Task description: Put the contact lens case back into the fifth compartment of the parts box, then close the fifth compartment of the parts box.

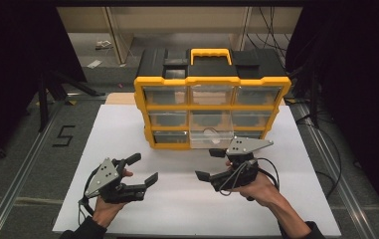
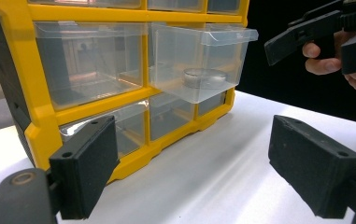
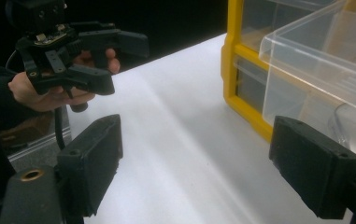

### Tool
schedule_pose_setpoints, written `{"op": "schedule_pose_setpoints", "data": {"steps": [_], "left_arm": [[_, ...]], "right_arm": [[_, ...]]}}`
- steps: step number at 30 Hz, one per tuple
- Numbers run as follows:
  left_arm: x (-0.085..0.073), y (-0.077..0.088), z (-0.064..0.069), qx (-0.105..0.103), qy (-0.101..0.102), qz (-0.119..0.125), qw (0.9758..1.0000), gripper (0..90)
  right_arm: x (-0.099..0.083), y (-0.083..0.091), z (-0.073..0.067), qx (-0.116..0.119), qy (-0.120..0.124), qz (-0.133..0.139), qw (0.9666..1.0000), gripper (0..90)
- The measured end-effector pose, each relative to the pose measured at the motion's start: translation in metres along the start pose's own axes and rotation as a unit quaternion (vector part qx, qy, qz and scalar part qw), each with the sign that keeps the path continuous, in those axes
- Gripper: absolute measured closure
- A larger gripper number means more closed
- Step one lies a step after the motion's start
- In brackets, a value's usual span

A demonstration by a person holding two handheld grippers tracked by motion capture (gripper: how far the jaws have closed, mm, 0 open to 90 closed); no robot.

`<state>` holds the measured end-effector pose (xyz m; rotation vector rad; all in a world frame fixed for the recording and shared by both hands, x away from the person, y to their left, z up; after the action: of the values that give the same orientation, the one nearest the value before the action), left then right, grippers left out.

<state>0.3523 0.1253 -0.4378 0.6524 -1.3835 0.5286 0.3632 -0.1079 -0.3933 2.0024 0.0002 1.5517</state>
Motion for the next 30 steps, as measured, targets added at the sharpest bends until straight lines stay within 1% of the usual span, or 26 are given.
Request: {"op": "schedule_pose_setpoints", "data": {"steps": [4, 8, 14, 16, 18, 24, 30], "left_arm": [[0.000, 0.000, 0.000, 0.000, 0.000, 0.000, 1.0000, 15.8], [0.000, 0.000, 0.001, 0.000, 0.000, 0.000, 1.0000, 15.8], [0.000, 0.000, 0.000, 0.000, 0.000, 0.000, 1.0000, 15.8], [0.000, 0.000, 0.001, -0.002, -0.001, 0.001, 1.0000, 15.8], [0.000, 0.000, 0.002, -0.004, -0.002, 0.001, 1.0000, 15.8], [0.000, 0.001, 0.002, -0.005, -0.003, 0.001, 1.0000, 15.8], [0.000, 0.000, 0.002, -0.006, -0.002, 0.002, 1.0000, 15.8]], "right_arm": [[-0.002, -0.001, 0.001, 0.001, -0.003, -0.003, 1.0000, 18.4], [-0.004, -0.002, 0.003, -0.004, -0.003, -0.005, 1.0000, 19.3], [-0.006, -0.003, 0.007, -0.012, -0.002, -0.009, 0.9999, 23.7], [-0.007, -0.003, 0.009, -0.017, -0.006, -0.011, 0.9998, 26.0], [-0.008, -0.004, 0.013, -0.025, -0.011, -0.014, 0.9995, 28.8], [-0.011, -0.002, 0.022, -0.052, -0.019, -0.014, 0.9984, 43.9], [-0.011, -0.001, 0.029, -0.080, -0.010, -0.010, 0.9967, 56.0]]}}
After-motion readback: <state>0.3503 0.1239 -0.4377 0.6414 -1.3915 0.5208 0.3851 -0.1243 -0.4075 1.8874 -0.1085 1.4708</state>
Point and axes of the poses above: each handheld gripper's, and its own axes: y roughly backward along the jaws, x roughly out of its top, z roughly to its right, the point moved 7 cm from there along -y, roughly forward along the jaws, and after that the axes turned 2 degrees about x, right-handed, at the moved point
